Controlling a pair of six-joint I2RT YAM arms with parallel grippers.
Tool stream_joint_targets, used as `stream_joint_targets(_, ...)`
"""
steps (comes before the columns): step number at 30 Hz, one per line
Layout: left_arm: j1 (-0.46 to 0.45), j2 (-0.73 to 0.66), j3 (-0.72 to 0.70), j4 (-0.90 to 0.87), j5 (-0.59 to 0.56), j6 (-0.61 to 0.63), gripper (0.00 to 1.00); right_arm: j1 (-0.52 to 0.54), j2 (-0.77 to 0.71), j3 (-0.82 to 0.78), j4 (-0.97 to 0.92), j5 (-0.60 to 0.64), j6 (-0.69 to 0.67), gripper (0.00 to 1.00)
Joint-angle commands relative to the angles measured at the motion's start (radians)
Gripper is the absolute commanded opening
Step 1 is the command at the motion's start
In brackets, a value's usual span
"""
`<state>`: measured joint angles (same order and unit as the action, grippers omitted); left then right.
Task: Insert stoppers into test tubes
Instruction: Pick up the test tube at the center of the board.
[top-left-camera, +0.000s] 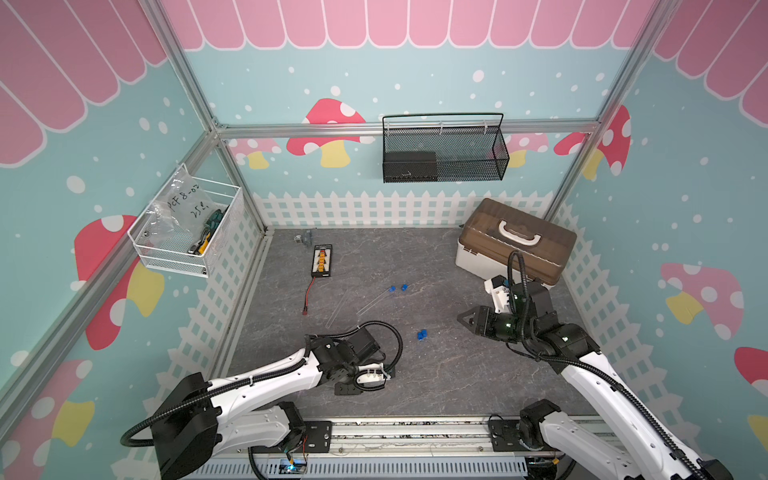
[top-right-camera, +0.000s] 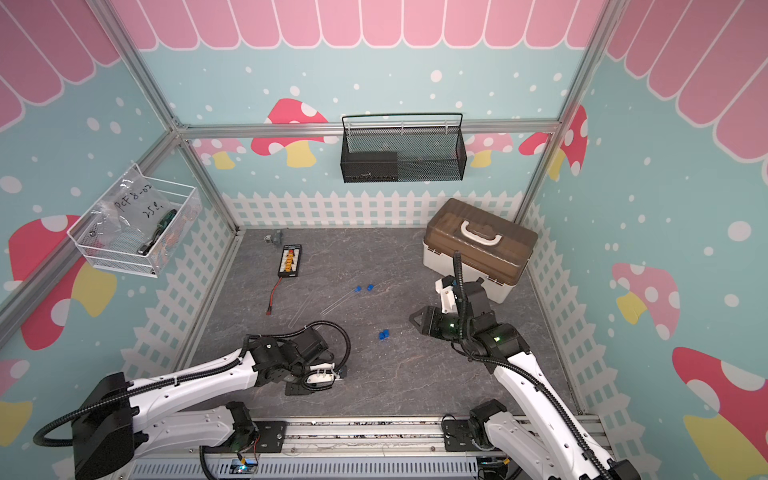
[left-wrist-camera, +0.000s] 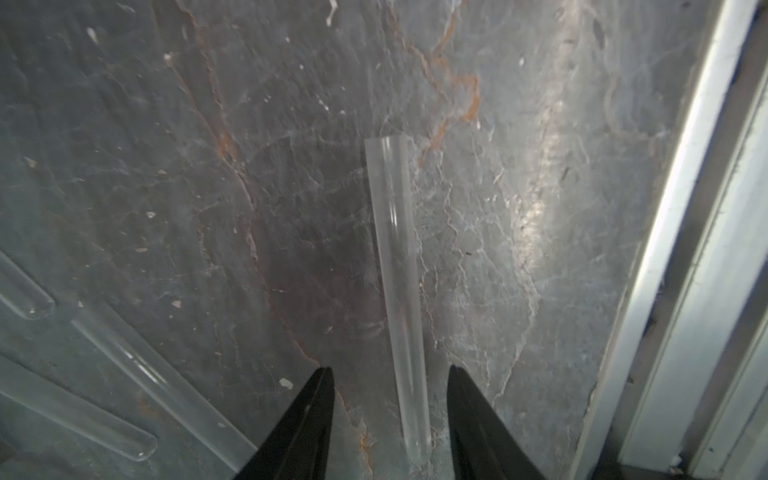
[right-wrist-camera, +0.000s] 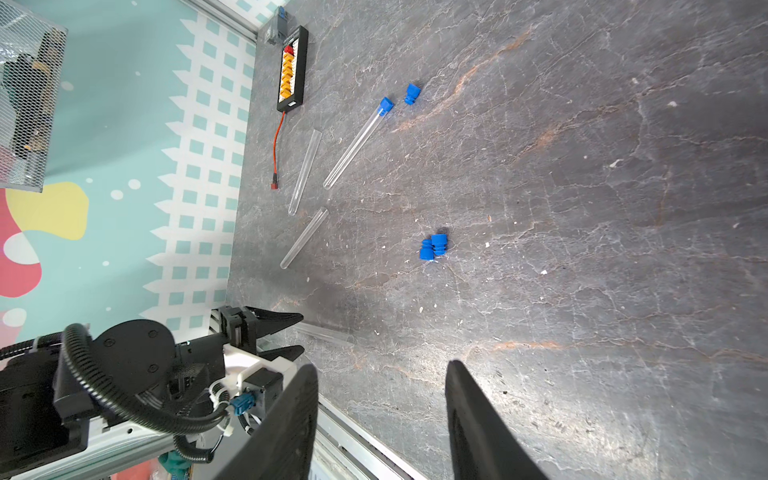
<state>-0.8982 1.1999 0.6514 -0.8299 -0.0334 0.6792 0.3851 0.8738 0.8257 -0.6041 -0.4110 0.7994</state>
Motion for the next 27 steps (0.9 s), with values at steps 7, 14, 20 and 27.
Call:
stream_joint_targets(7, -0.016, 0.103, 0.042, 0.017, 0.016, -0.024, 0.45, -0.006, -0.003, -0.011, 0.004, -0.029, -0.022, 0.49)
stream_joint_targets(14, -0.016, 0.146, 0.037, 0.042, 0.018, -0.018, 0.40, -0.006, -0.004, -0.011, -0.002, -0.032, -0.030, 0.49)
stream_joint_targets(20, -0.016, 0.172, 0.031, 0.058, 0.016, -0.015, 0.35, -0.006, -0.007, -0.013, -0.004, -0.038, -0.035, 0.49)
stream_joint_targets(27, -0.016, 0.205, 0.039, 0.063, 0.011, -0.017, 0.27, -0.006, -0.015, -0.016, -0.009, -0.041, -0.039, 0.49)
